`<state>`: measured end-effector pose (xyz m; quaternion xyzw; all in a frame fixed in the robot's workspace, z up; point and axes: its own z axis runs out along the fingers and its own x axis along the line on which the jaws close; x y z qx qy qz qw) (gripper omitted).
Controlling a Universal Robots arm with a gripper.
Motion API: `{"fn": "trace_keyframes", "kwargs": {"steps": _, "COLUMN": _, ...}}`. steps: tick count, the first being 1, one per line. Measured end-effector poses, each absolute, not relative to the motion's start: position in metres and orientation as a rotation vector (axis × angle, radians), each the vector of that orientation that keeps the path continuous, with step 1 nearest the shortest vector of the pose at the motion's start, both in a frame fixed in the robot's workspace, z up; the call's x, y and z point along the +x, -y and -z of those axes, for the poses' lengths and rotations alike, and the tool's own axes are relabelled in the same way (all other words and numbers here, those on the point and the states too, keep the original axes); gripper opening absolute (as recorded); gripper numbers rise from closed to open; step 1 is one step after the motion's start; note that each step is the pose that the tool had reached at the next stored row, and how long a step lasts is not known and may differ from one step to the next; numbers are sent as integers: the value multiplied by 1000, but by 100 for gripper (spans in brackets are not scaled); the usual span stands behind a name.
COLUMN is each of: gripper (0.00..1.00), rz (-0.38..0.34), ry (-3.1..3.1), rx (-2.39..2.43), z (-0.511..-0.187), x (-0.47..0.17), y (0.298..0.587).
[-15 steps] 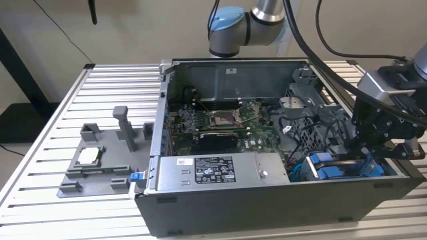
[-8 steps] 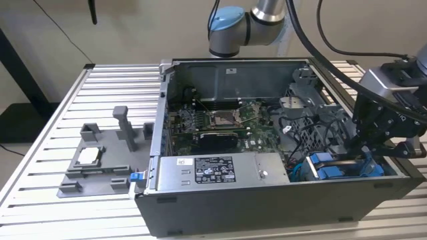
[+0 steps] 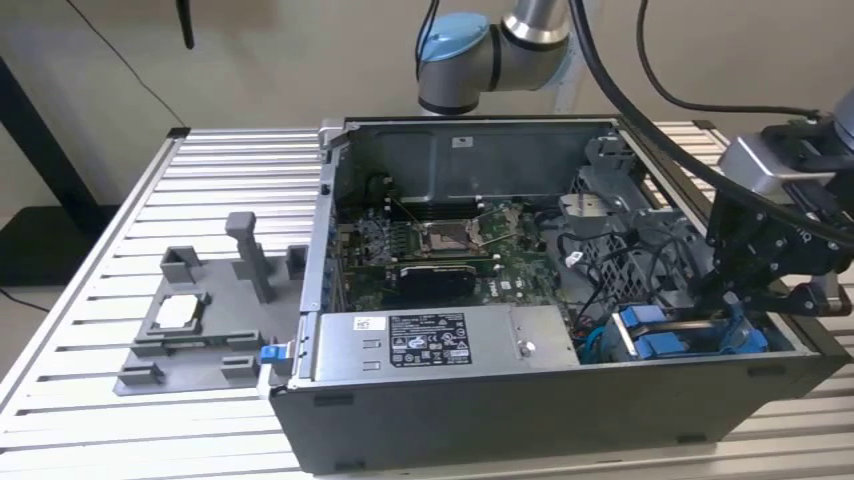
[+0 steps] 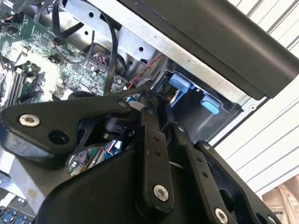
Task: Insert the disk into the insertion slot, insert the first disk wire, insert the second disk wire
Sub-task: 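Insert the first disk wire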
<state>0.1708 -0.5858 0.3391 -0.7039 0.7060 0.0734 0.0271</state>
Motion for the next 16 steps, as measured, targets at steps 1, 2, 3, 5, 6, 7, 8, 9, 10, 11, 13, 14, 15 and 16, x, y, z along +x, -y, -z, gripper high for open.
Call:
{"fn": "trace_keyframes", "kwargs": {"steps": 1, "gripper": 20, "rz": -226, "ry": -2185, "rx": -2169, "z": -339, "x": 171, "y": 586}}
{"fn": "trace_keyframes", "kwargs": {"steps": 2, "gripper": 20, "rz": -226, "ry": -2188, "rx": -2166, "z": -338, "x": 171, "y": 586}}
{"fn": "trace_keyframes", "kwargs": {"steps": 3, "gripper": 20, "rz": -226, "ry": -2188, "rx": -2166, "z": -338, "x": 171, "y": 586}}
{"fn": "trace_keyframes", "kwargs": {"steps": 5, "gripper": 20, "rz": -226, "ry": -2188, "rx": -2165, "z": -338, "x": 171, "y": 586}}
{"fn": "trace_keyframes", "kwargs": {"steps": 6, "gripper": 20, "rz": -226, "ry": -2188, "rx": -2165, "z": -337, "x": 171, "y": 586}}
{"fn": "trace_keyframes", "kwargs": {"steps": 7, "gripper": 20, "rz": -226, "ry": -2188, "rx": -2165, "z": -337, "x": 171, "y": 586}}
{"fn": "trace_keyframes", "kwargs": {"steps": 8, "gripper": 20, "rz": -226, "ry": -2188, "rx": -2165, "z": -337, "x": 171, "y": 586}}
{"fn": "trace_keyframes", "kwargs": {"steps": 9, "gripper": 20, "rz": -226, "ry": -2188, "rx": -2165, "z": -337, "x": 171, "y": 586}}
{"fn": "trace_keyframes", "kwargs": {"steps": 10, "gripper": 20, "rz": -226, "ry": -2188, "rx": -2165, "z": -336, "x": 171, "y": 586}}
{"fn": "trace_keyframes", "kwargs": {"steps": 11, "gripper": 20, "rz": -226, "ry": -2188, "rx": -2165, "z": -336, "x": 171, "y": 586}}
{"fn": "trace_keyframes", "kwargs": {"steps": 13, "gripper": 20, "rz": -226, "ry": -2188, "rx": -2165, "z": -336, "x": 171, "y": 585}}
{"fn": "trace_keyframes", "kwargs": {"steps": 14, "gripper": 20, "rz": -226, "ry": -2189, "rx": -2166, "z": -336, "x": 170, "y": 585}}
{"fn": "trace_keyframes", "kwargs": {"steps": 15, "gripper": 20, "rz": -226, "ry": -2189, "rx": -2166, "z": -336, "x": 170, "y": 585}}
{"fn": "trace_keyframes", "kwargs": {"steps": 16, "gripper": 20, "rz": -226, "ry": -2189, "rx": -2166, "z": -336, "x": 170, "y": 584}}
